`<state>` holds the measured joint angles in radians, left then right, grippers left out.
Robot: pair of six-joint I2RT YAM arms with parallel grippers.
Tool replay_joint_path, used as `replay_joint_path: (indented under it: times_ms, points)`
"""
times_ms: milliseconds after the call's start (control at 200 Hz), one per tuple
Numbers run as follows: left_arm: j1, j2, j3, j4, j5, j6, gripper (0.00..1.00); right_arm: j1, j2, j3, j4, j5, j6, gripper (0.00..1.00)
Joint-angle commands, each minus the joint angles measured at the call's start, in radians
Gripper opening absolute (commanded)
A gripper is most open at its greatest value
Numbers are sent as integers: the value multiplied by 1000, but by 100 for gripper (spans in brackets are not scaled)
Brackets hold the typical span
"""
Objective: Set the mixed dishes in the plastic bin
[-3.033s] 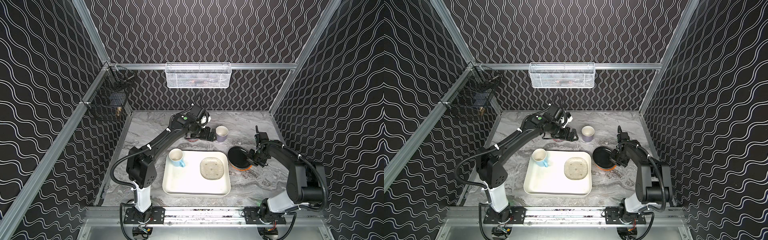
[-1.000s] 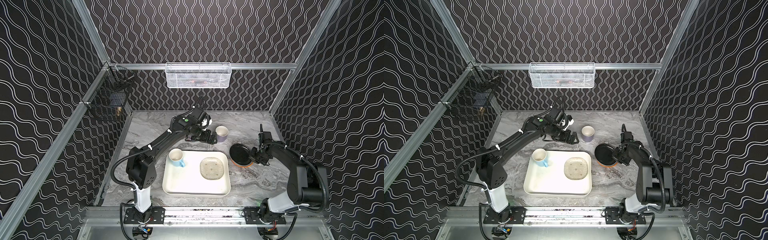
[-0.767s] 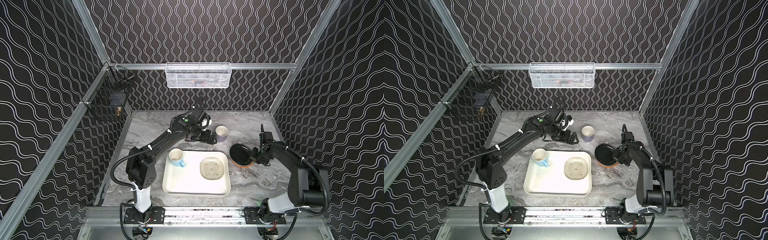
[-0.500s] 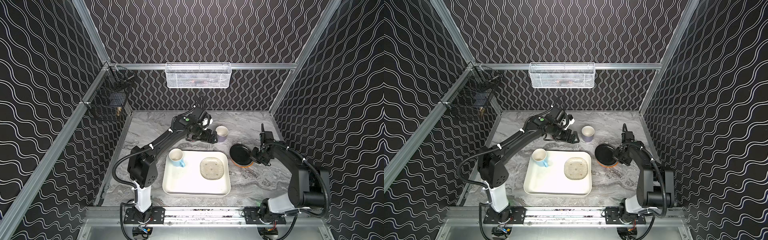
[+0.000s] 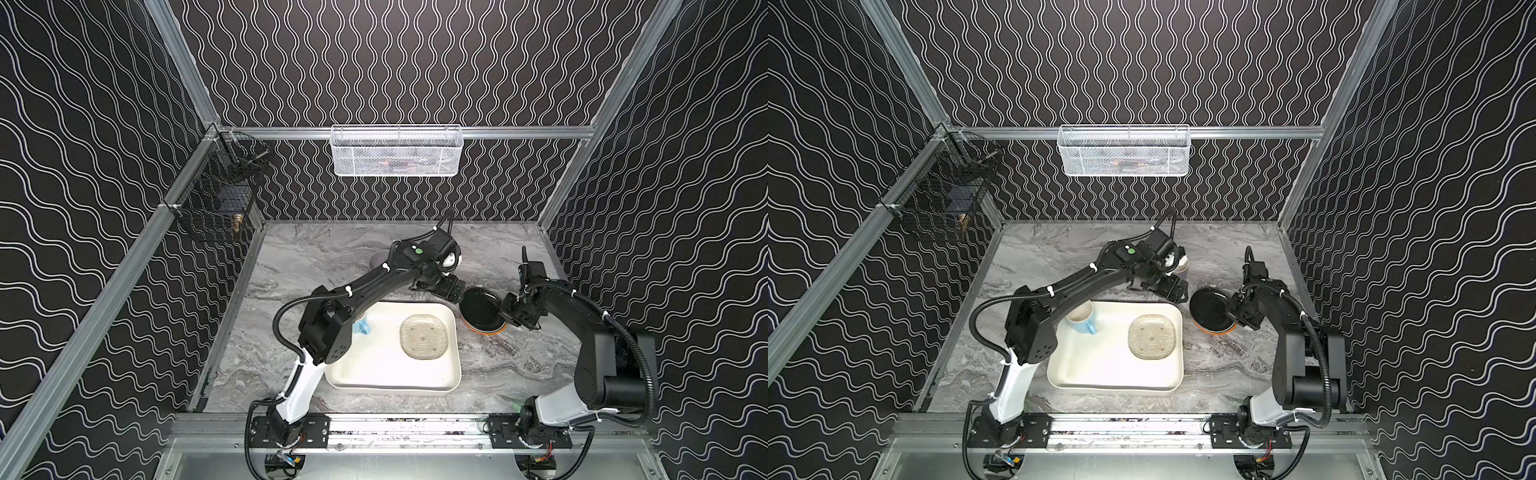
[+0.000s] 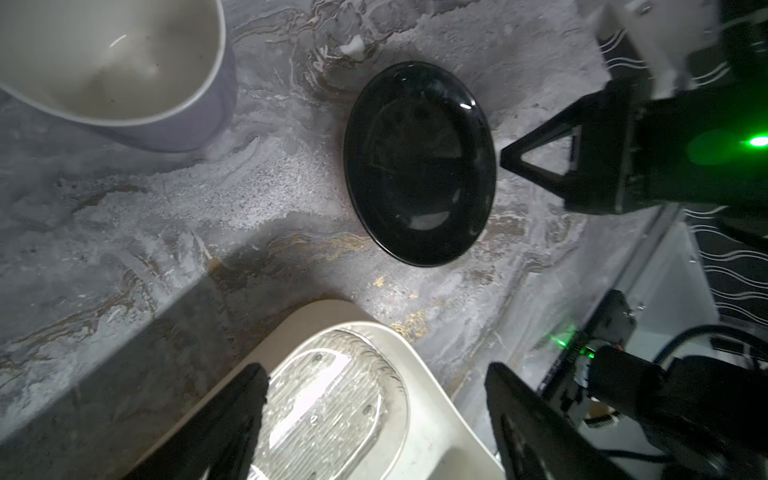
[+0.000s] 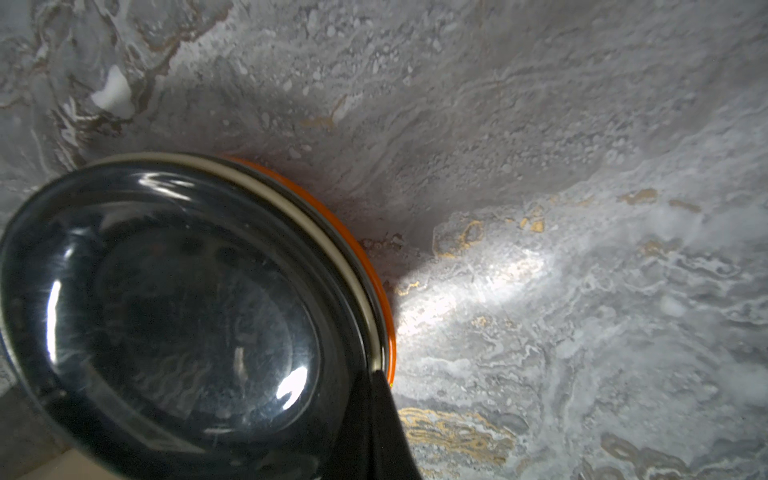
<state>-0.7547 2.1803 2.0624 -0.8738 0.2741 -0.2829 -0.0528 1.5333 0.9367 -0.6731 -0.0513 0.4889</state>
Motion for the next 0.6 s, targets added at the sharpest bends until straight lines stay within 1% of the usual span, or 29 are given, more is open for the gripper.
replay_joint_path:
  times_ms: [0,65,290,390,490,596]
  points:
    - [-11,10,15,-8,-67,22,87,-1,8,6,9,-19,6,2]
    - [-11,5,14,-1,-75,17,86,-1,10,1,16,-25,7,4]
    - [-11,-7,27,-14,-93,8,86,-3,42,-7,52,-53,16,21]
    - [-11,-9,26,-18,-96,16,86,-3,51,-1,58,-45,22,29]
    - [-12,3,46,-36,-97,29,83,-4,62,10,60,-37,27,30]
    - [-6,6,47,-36,-98,39,77,-4,84,32,56,-29,31,29]
